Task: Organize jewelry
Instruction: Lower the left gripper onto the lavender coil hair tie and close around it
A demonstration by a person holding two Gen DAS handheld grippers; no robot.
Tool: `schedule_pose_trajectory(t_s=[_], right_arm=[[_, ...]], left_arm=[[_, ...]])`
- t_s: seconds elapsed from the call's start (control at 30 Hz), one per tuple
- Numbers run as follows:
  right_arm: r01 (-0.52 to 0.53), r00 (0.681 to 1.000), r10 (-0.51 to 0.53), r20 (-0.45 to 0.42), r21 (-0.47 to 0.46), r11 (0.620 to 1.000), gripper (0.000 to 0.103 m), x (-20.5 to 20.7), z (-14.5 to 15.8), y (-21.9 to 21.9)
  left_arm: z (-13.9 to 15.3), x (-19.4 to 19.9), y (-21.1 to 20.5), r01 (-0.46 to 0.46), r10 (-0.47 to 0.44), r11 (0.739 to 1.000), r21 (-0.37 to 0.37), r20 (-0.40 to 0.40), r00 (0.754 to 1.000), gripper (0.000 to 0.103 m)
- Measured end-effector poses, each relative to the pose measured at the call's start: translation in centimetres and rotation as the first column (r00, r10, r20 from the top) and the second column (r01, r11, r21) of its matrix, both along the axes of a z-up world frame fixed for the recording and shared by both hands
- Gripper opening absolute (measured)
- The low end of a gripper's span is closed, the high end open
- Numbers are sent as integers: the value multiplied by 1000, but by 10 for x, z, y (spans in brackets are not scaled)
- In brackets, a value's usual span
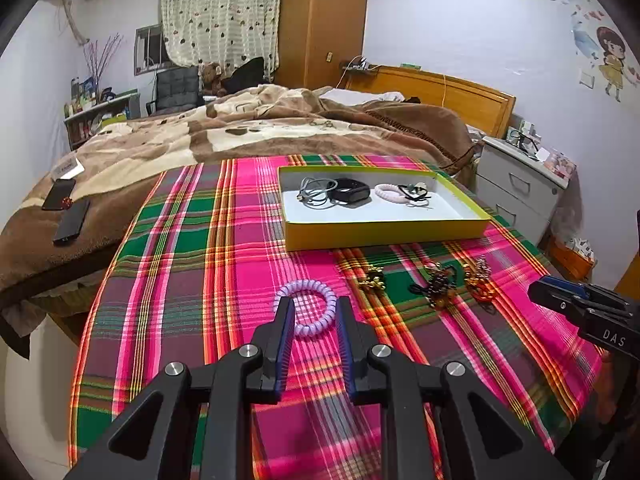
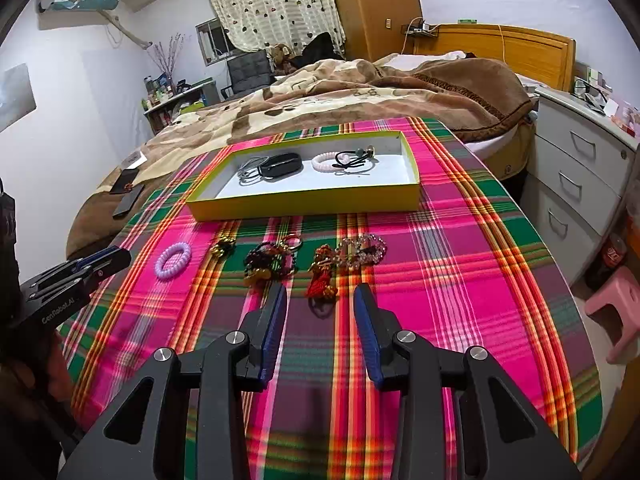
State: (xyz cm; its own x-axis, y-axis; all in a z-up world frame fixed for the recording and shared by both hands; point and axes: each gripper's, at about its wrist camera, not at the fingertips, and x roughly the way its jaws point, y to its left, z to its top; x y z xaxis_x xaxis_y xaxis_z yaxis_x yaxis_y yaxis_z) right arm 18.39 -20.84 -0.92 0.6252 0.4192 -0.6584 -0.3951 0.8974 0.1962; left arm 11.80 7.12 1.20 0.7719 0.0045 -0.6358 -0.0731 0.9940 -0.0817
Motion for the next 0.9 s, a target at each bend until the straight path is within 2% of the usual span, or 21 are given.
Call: schedule_pose_trajectory(t_s=[0.13, 0.53, 0.8, 0.9], right_arm=[[6, 999, -5, -38, 10, 1000, 36, 14, -8, 3], [-72, 994, 64, -92, -85, 994, 36, 36, -32, 32], [-97, 991, 82, -107, -146, 985, 36, 43, -36, 41], [-92, 992, 75, -99, -185, 978, 25, 44, -36, 44]], left_arm=[[-7, 14, 6, -11, 10, 1000, -7, -35, 999, 20], [-32, 47, 24, -35, 25, 997, -71, -144, 989, 20], [-42, 62, 22, -45, 33, 998, -54, -198, 980, 20], [-43, 65, 17, -39, 34, 999, -21, -206, 978, 20]])
